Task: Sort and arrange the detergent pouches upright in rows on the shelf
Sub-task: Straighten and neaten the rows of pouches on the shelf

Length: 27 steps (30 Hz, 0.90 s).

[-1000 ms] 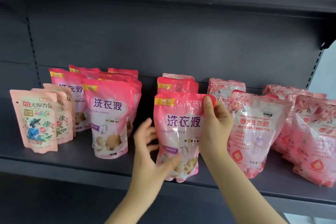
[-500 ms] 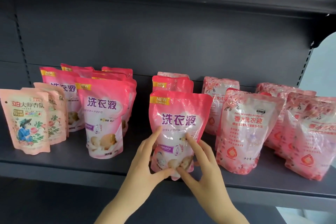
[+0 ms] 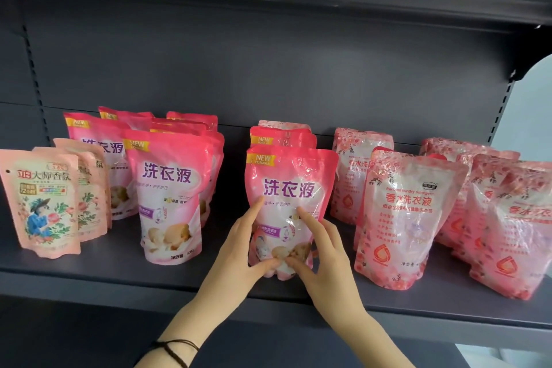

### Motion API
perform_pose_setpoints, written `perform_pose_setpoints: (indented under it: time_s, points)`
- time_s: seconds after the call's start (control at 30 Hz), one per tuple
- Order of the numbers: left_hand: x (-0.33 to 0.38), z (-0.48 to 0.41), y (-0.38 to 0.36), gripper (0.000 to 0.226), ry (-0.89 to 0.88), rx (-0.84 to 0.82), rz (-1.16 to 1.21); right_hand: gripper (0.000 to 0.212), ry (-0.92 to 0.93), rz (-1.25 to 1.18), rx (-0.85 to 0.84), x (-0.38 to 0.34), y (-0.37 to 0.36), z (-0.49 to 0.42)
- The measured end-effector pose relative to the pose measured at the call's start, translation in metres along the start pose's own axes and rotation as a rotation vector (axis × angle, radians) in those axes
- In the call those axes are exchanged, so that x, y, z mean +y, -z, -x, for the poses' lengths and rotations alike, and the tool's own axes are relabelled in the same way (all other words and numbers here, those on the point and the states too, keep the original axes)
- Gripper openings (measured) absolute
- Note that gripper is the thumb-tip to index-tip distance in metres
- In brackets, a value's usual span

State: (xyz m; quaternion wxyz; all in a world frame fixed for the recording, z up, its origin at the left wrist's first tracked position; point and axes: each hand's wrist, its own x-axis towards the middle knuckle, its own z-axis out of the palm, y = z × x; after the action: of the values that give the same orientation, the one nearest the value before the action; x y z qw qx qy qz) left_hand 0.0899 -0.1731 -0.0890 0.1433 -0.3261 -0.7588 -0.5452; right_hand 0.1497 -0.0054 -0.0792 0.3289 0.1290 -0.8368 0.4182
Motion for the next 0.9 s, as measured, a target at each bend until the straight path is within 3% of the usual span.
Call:
perform_pose_setpoints:
  time_s: [0.27,0.43,0.53,0.73,0.9]
  points:
    - [0.006,-0.002,0.004,0.104,-0.010,-0.037,-0.109,0.071,0.005,0.044,-0.070,0.001,0.001,-0.005]
    - [0.030,0.001,0.037,0.092,-0.100,-0.124,-0.616,0.048,0.015,0.559,-0.327,-0.019,0.039,-0.006]
    - [0.057,-0.015,0.056,0.072,-0.130,-0.230,-0.892,0.027,0.000,0.708,-0.498,-0.044,0.059,-0.026]
    - [0.128,-0.082,0.084,0.016,-0.081,-0.475,-0.890,0.018,-0.032,0.495,-0.777,-0.109,0.095,-0.104]
    - [0.178,-0.150,0.114,0.025,-0.215,-0.409,-1.028,0.017,0.056,0.540,-0.688,-0.143,0.124,-0.179]
